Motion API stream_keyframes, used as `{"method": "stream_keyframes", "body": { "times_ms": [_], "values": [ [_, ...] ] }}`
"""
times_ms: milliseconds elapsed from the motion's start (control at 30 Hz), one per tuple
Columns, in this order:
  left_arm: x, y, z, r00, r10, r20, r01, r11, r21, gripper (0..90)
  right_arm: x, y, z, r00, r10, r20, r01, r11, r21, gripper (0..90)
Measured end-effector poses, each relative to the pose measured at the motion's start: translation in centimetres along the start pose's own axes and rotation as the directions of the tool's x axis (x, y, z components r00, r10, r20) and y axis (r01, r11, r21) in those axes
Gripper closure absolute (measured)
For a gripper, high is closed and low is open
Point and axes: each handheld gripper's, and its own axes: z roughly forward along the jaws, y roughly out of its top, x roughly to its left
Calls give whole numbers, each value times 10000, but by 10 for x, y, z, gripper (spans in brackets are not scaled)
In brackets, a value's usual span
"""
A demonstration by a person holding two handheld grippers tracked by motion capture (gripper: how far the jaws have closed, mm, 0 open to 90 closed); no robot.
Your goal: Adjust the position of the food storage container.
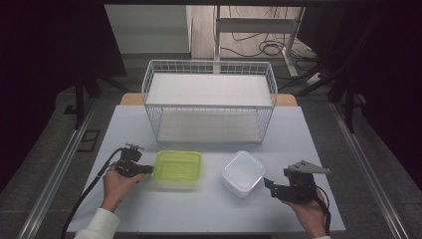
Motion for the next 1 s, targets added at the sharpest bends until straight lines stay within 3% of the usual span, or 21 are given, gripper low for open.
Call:
{"method": "stream_keyframes", "body": {
  "times_ms": [167,400,467,533,567,600,633,733,833,967,1000],
  "values": [
    [-6,0,4,9995,152,292,-157,9997,174,898,0,1,-2,10000,52,40,-52,10000,-79,199],
    [-12,0,7,9985,294,462,-303,9993,196,898,5,4,-4,9999,-56,87,57,9999,-155,199],
    [-9,-1,0,9986,394,356,-399,9991,127,893,8,6,-4,9999,-156,76,158,9996,-252,201],
    [-5,-2,-9,9985,547,-97,-546,9985,53,846,10,7,-3,9995,-300,52,302,9992,-250,204],
    [-5,-2,-9,9985,547,-97,-546,9985,53,818,10,7,-3,9995,-300,52,302,9992,-250,204],
    [-3,-3,-16,9966,638,-516,-642,9979,-64,818,11,8,-2,9995,-317,45,318,9992,-261,204],
    [-2,-5,-26,9926,668,-1017,-704,9970,-316,748,12,10,0,9992,-410,-29,409,9988,-258,204],
    [-4,-9,-40,9934,514,-1022,-601,9947,-840,612,15,11,3,9980,-596,-217,593,9981,-156,188],
    [-10,-15,-51,9935,461,-1044,-571,9928,-1051,469,18,11,2,9972,-663,-359,655,9976,-229,168],
    [-17,-22,-59,9963,458,-729,-549,9903,-1274,391,22,14,1,9963,-662,-551,641,9972,-388,157],
    [-19,-25,-62,9970,477,-605,-556,9890,-1368,378,25,16,2,9947,-622,-824,581,9970,-517,151]
  ]
}}
